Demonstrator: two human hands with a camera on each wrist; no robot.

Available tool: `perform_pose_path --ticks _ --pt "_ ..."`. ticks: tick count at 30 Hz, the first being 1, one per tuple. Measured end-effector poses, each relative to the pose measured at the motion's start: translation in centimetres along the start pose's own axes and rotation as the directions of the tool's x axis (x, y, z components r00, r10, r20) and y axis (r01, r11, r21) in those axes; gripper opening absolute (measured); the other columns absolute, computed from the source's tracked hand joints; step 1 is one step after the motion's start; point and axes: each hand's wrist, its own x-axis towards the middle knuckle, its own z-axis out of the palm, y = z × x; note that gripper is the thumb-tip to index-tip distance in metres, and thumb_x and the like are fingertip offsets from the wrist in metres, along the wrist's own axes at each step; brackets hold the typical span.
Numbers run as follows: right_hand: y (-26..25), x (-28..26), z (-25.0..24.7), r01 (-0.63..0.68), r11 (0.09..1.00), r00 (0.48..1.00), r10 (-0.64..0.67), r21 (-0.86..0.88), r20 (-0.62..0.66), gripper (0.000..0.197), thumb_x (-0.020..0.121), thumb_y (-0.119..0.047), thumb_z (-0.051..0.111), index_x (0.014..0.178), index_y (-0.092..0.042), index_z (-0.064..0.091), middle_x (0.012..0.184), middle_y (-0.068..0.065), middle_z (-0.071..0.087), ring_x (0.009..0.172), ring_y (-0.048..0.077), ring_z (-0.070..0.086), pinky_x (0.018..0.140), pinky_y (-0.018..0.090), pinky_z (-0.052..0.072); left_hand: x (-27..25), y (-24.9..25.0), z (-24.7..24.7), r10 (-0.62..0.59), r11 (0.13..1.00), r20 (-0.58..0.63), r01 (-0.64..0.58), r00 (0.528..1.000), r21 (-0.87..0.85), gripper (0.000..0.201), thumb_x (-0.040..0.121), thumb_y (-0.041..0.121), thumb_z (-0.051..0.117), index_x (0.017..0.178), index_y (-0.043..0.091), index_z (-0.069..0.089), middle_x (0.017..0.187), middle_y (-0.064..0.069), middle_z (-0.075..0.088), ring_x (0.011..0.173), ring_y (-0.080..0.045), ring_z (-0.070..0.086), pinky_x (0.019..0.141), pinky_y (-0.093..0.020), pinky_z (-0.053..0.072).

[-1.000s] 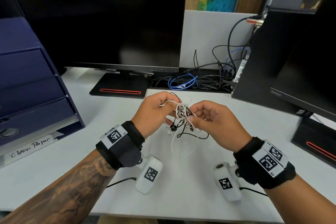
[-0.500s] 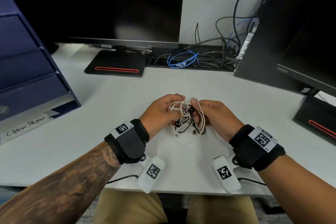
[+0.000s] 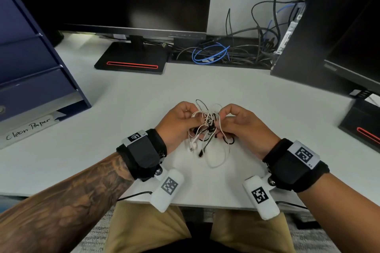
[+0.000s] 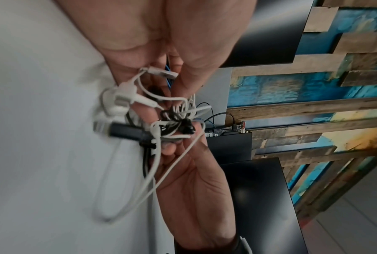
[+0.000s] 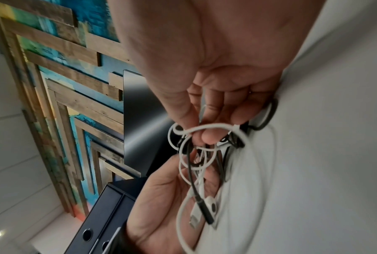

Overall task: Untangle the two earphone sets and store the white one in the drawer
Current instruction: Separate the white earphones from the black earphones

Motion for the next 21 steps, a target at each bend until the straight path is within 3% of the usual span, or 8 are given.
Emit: perform_pose_path --ticks 2,4,8,11,15,19,21 --pt "0.17 -0.05 0.05 0.017 0.999 0.999 -0.016 -0.029 0.035 0.009 0.094 0.002 0.063 0.100 -0.004 0.062 0.074 0.009 0.068 0.065 0.016 0.059 0.061 0.019 0.046 -0.05 0.05 0.04 0.001 1.000 -0.001 -0.001 1.000 0.025 0.018 0.090 -0.010 0.060 0.089 0.007 0.054 0.078 -0.015 0.062 0.060 -0.028 0.061 0.064 -0.037 0.050" --pt "0.16 -0.10 0.03 0.017 0.999 0.998 -0.015 -0.032 0.063 0.019 0.087 0.000 0.070 0.105 -0.004 0.065 0.079 0.006 0.070 0.071 0.016 0.062 0.068 0.020 0.048 -0.15 0.14 0.13 0.005 1.000 0.014 -0.006 1.000 0.025 0.016 0.089 -0.011 0.060 0.090 0.005 0.058 0.081 -0.015 0.063 0.064 -0.028 0.061 0.060 -0.036 0.057" --pt "0.05 -0.12 0.16 -0.001 0.999 0.997 0.006 -0.054 0.076 0.047 0.062 -0.024 0.080 0.104 -0.012 0.063 0.086 0.008 0.067 0.080 0.019 0.061 0.075 0.028 0.047 -0.27 0.25 0.31 0.011 0.999 0.039 -0.012 0.999 0.030 0.015 0.089 -0.010 0.061 0.097 0.002 0.063 0.088 -0.016 0.065 0.071 -0.025 0.063 0.062 -0.033 0.058" --pt "0.44 -0.03 0.25 0.004 0.999 0.999 -0.002 -0.039 0.036 0.039 0.069 -0.020 0.083 0.100 -0.012 0.060 0.087 0.017 0.066 0.083 0.028 0.057 0.077 0.041 0.040 -0.44 0.33 0.46 0.018 0.999 0.067 -0.020 0.998 0.031 0.015 0.090 -0.006 0.061 0.102 0.002 0.066 0.090 -0.016 0.065 0.071 -0.025 0.063 0.066 -0.035 0.057" --pt "0.39 -0.01 0.32 0.017 0.999 1.000 -0.017 -0.037 -0.002 0.019 0.088 -0.006 0.075 0.096 -0.008 0.057 0.079 0.019 0.067 0.070 0.025 0.061 0.063 0.023 0.046 -0.61 0.51 0.62 -0.008 0.999 0.099 0.004 0.995 0.035 0.021 0.091 -0.003 0.061 0.109 0.005 0.067 0.092 -0.016 0.064 0.074 -0.026 0.062 0.066 -0.035 0.057" --pt "0.53 0.22 0.06 0.005 0.999 1.000 -0.005 -0.043 0.008 0.018 0.089 -0.004 0.073 0.091 -0.009 0.056 0.071 0.009 0.065 0.061 0.016 0.059 0.056 0.022 0.043 -0.63 0.69 0.58 -0.025 0.998 0.135 0.017 0.991 0.058 0.032 0.079 0.002 0.066 0.109 0.012 0.069 0.092 -0.011 0.066 0.079 -0.028 0.058 0.071 -0.038 0.049" --pt "0.60 0.31 0.07 0.002 1.000 1.000 -0.002 -0.029 0.000 0.023 0.087 -0.002 0.075 0.087 -0.011 0.054 0.074 0.012 0.063 0.058 0.015 0.057 0.055 0.023 0.043 -0.72 0.88 0.60 -0.043 0.998 0.137 0.036 0.990 0.052 0.032 0.077 0.003 0.064 0.107 0.013 0.070 0.089 -0.006 0.068 0.080 -0.023 0.060 0.073 -0.037 0.049"
